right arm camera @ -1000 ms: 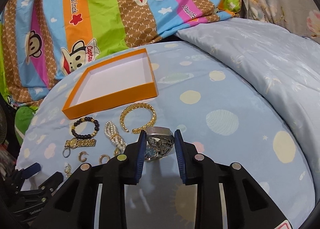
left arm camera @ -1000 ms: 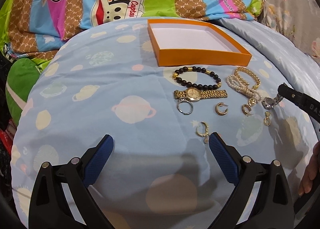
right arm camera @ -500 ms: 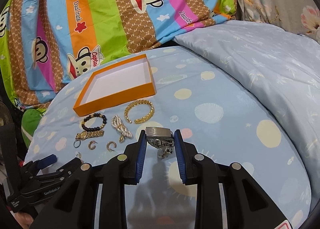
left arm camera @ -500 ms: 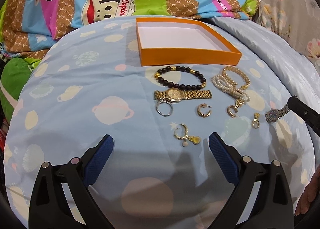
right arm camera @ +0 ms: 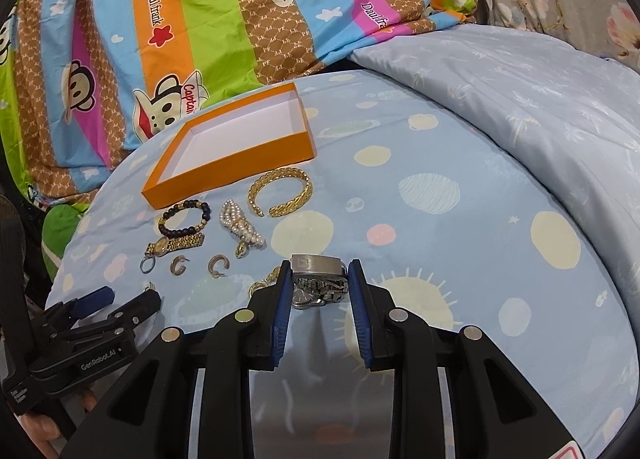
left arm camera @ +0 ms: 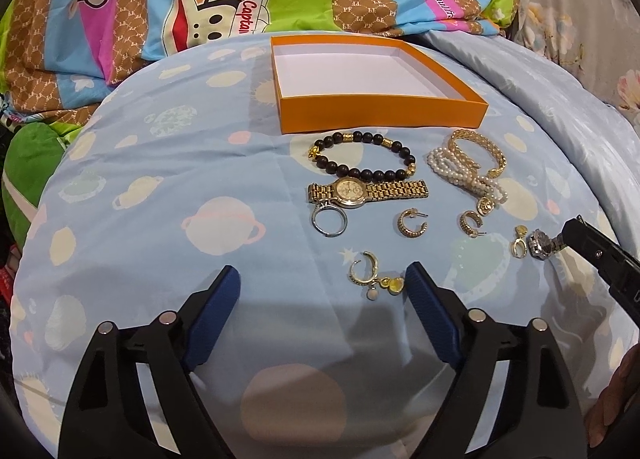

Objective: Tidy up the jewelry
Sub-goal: 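Lift the silver watch with the right gripper while the left tool approaches the pearl necklace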

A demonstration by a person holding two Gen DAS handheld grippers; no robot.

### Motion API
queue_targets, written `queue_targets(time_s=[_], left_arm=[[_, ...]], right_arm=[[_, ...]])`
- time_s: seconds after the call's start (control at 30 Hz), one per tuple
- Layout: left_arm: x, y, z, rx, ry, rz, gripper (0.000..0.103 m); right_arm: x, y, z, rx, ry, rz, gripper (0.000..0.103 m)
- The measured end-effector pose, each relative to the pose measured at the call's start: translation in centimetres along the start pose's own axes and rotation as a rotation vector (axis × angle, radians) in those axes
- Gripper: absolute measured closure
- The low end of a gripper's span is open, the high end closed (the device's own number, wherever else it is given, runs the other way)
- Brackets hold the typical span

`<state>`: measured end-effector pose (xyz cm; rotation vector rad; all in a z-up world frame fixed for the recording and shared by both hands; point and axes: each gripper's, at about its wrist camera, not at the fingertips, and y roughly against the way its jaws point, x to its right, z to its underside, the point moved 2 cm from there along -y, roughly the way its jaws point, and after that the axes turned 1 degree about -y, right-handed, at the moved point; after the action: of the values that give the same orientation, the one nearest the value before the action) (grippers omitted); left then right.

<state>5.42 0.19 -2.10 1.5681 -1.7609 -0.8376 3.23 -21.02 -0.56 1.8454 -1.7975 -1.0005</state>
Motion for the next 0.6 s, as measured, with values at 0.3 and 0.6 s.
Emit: queue_targets(time_s=[0.3, 0.6], left_arm=[[-0.6, 0.1, -0.8, 0.011, 0.019, 0.020, 0.026], [-0.7, -2.5, -3.6, -0.003, 0.016, 0.017, 0.026]], right_arm=[[0.2, -0.1, 0.0, -0.001, -0.007, -0.003, 0.077], [0.2, -0.3, -0.2, -0.002, -0.010, -0.013, 0.076]])
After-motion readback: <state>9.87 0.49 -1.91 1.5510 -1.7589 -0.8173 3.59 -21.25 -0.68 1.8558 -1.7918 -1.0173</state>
